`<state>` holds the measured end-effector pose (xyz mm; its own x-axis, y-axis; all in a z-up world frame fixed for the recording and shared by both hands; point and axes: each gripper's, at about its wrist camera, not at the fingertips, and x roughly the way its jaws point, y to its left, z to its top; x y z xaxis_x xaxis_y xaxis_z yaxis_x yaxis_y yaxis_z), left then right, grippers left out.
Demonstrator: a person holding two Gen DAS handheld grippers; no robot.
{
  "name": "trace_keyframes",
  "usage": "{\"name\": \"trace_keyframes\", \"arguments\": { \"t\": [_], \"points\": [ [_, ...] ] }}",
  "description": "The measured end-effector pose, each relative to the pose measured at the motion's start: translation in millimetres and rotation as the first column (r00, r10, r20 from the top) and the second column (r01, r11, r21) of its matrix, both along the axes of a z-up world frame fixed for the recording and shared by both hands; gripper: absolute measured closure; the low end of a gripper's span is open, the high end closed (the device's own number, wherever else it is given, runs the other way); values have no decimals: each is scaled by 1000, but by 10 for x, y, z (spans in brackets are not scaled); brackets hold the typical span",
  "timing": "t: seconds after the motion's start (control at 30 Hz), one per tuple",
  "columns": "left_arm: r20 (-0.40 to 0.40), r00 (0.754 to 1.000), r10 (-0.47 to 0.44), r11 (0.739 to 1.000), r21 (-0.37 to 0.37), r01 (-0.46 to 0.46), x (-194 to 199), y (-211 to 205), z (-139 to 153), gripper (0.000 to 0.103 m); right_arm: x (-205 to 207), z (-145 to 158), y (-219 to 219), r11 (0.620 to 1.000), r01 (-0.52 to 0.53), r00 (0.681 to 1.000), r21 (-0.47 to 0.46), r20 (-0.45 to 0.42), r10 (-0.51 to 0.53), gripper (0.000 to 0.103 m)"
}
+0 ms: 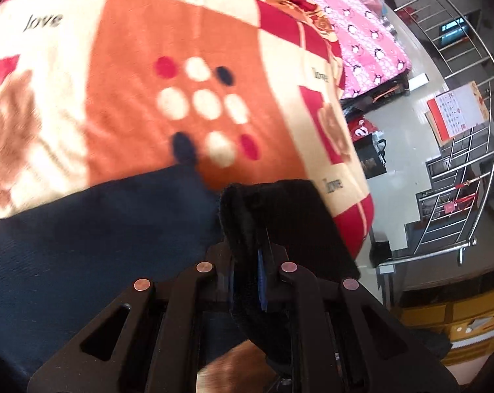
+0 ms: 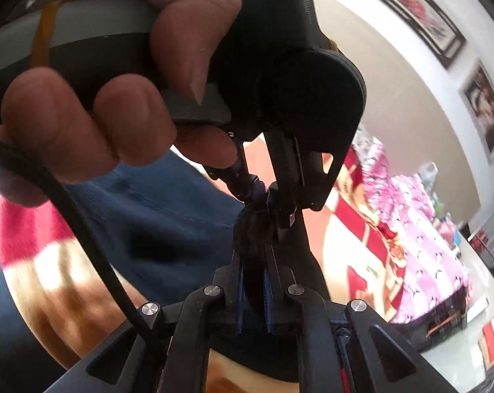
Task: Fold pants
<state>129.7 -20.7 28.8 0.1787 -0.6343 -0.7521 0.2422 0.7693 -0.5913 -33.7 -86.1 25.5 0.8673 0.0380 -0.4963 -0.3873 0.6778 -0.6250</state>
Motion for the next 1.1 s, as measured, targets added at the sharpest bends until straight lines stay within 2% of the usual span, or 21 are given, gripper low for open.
{"name": "trace_keyframes", "arguments": {
  "t": [0.2,0.37,0.53,0.6,0.63,0.67,0.7,0.77,0.83,0.87,0.9,0.93,1.0,1.03,1.1],
  "points": [
    [4,1000,0,1000,-20,1,-49,140,-71,94,-67,-76,166,1000,-12,1000,-10,-27,11,94],
    [14,1000,26,999,-45,-25,-86,273,-41,94,-82,-24,212,1000,-27,999,14,-26,27,94],
    [5,1000,25,999,-27,-25,-81,346,-92,93,-75,-55,282,999,-44,998,19,-45,44,94],
    [-11,999,31,1000,4,-31,-69,355,-173,86,-30,-119,250,999,-45,996,24,-75,46,94],
    [-27,999,47,999,16,-46,-56,393,-214,85,-2,-174,255,999,-49,992,23,-113,51,93],
    [-39,998,58,998,4,-57,-50,435,-230,85,11,-256,273,999,-52,986,8,-156,52,83],
    [-48,996,77,997,-10,-78,-46,494,-231,85,-10,-278,271,999,-45,989,1,-141,44,82],
    [-20,993,119,993,28,-118,-62,583,-140,81,-44,-209,189,998,-50,991,47,-125,55,78],
    [42,983,178,982,63,-180,-89,675,42,79,-145,-88,111,990,-70,990,123,-111,84,66],
    [63,979,195,978,62,-199,-99,696,112,78,-230,-6,53,985,-83,993,150,-67,94,58],
    [83,974,211,976,36,-214,-121,705,214,75,-302,62,8,982,-86,995,166,-25,92,53],
    [98,971,218,976,-8,-218,-156,686,310,73,-369,113,-18,980,-88,996,180,2,89,53],
    [134,967,218,975,-79,-209,-262,571,437,56,-474,234,-157,974,-69,996,215,64,56,53],
    [147,966,211,976,-94,-199,-298,507,459,55,-505,287,-282,969,-36,996,243,92,14,53],
    [157,975,156,985,-100,-142,-413,263,401,55,-449,332,-597,946,56,992,318,92,-89,52]
  ]
}}
